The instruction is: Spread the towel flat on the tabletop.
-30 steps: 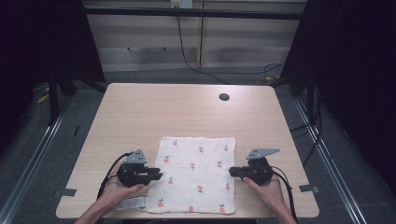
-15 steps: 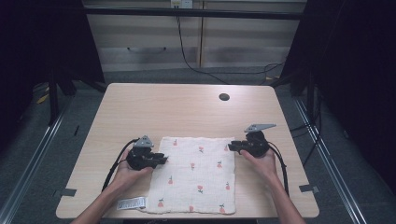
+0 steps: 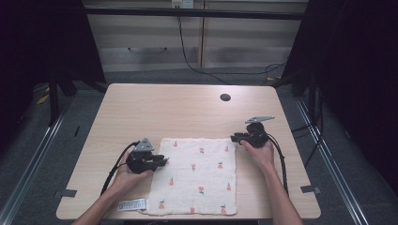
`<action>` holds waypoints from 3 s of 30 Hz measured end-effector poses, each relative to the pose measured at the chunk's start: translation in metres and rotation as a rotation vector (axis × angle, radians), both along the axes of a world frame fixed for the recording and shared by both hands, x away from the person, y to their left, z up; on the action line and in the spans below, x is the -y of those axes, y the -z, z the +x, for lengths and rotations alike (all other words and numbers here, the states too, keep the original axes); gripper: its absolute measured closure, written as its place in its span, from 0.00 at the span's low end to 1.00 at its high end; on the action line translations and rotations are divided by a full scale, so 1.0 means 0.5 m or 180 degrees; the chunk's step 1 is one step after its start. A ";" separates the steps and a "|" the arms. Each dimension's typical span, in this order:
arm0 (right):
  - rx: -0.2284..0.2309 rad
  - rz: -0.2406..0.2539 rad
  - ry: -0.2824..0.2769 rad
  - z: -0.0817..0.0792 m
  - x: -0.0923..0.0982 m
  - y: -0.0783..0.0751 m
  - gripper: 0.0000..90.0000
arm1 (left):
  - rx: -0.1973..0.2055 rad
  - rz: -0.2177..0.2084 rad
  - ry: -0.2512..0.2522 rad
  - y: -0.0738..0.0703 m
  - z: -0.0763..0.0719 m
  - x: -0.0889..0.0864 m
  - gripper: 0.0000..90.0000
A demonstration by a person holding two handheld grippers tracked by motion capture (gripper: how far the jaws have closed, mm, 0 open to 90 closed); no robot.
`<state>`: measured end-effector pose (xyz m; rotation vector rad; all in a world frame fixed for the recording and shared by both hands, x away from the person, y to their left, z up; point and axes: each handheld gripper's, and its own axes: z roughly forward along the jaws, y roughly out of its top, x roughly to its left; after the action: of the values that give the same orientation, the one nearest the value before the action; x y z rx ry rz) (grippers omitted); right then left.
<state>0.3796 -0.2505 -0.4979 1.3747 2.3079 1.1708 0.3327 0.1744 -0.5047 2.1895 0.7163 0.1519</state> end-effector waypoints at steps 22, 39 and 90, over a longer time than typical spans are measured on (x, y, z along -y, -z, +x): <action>-0.0011 0.0137 0.0008 0.001 -0.010 0.011 0.99 | -0.0018 -0.0050 0.0013 0.002 0.001 -0.005 0.82; 0.0113 0.0248 -0.0081 -0.008 -0.016 -0.015 0.99 | -0.0036 -0.0397 -0.0465 -0.051 0.094 -0.052 0.69; 0.0205 0.0377 -0.0085 -0.027 -0.014 -0.033 0.99 | -0.0069 -0.0414 -0.0392 -0.027 0.149 -0.017 0.97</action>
<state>0.3659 -0.2435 -0.4816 1.3274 2.2519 1.3592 0.4075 0.1826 -0.4913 2.0270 0.8501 0.1408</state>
